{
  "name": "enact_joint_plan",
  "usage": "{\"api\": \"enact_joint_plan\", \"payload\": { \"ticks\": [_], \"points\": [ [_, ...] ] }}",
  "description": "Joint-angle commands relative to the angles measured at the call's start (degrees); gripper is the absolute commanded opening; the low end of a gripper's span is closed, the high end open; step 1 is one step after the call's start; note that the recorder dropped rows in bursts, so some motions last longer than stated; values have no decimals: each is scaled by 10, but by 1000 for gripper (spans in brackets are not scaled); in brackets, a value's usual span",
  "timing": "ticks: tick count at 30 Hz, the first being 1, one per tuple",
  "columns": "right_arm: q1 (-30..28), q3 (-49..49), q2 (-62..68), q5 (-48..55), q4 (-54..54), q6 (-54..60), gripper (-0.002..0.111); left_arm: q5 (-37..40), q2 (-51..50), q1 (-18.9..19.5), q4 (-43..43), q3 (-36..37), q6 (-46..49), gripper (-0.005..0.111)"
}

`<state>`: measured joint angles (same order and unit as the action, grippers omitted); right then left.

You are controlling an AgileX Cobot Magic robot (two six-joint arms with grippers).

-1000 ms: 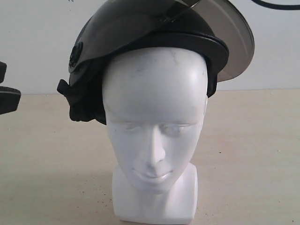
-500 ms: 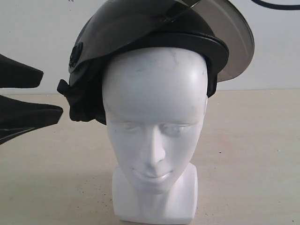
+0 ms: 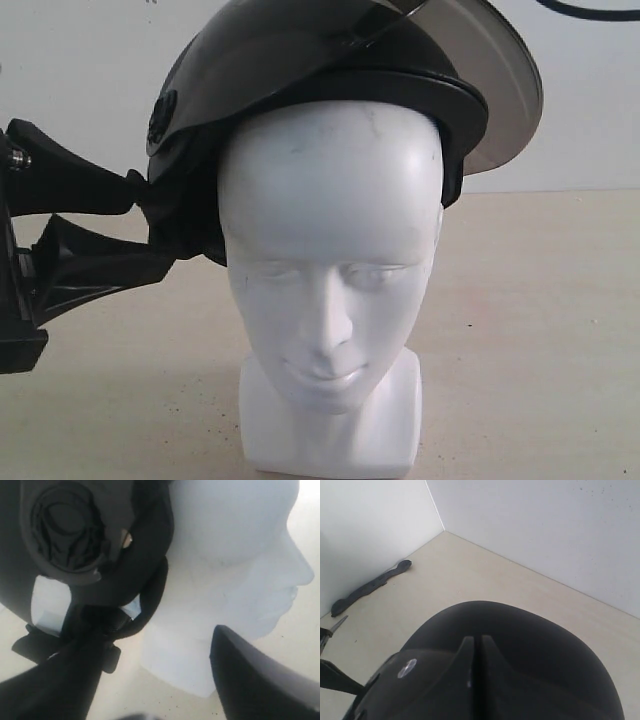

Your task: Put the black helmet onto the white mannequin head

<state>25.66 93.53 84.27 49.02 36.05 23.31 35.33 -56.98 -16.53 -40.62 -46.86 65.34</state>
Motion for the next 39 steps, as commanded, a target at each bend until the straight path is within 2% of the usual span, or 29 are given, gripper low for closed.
{"api": "enact_joint_plan", "payload": {
  "ticks": [1, 4, 7, 19, 25, 28, 33, 39],
  "points": [
    [2, -9, 9, 66, -38, 0, 0, -9, -1, 2, -43, 4, 33, 58],
    [2, -9, 9, 66, -38, 0, 0, -9, -1, 2, -84, 4, 70, 55],
    [2, -9, 9, 66, -38, -2, 0, 2, -3, 2, -80, 4, 69, 52],
    [2, -9, 9, 69, -38, -2, 0, -13, -36, 2, -80, 4, 108, 51],
    [2, -9, 9, 69, -38, -2, 0, 3, -20, 2, -74, 4, 108, 40],
    [2, -9, 9, 69, -38, -2, 0, -15, -10, 2, -70, 4, 90, 41],
    [2, -9, 9, 69, -38, -1, 0, -24, -11, 2, -70, 4, 88, 50],
    [2, -9, 9, 69, -39, 0, 0, -25, -34, 2, -70, 4, 88, 50]
  ]
}}
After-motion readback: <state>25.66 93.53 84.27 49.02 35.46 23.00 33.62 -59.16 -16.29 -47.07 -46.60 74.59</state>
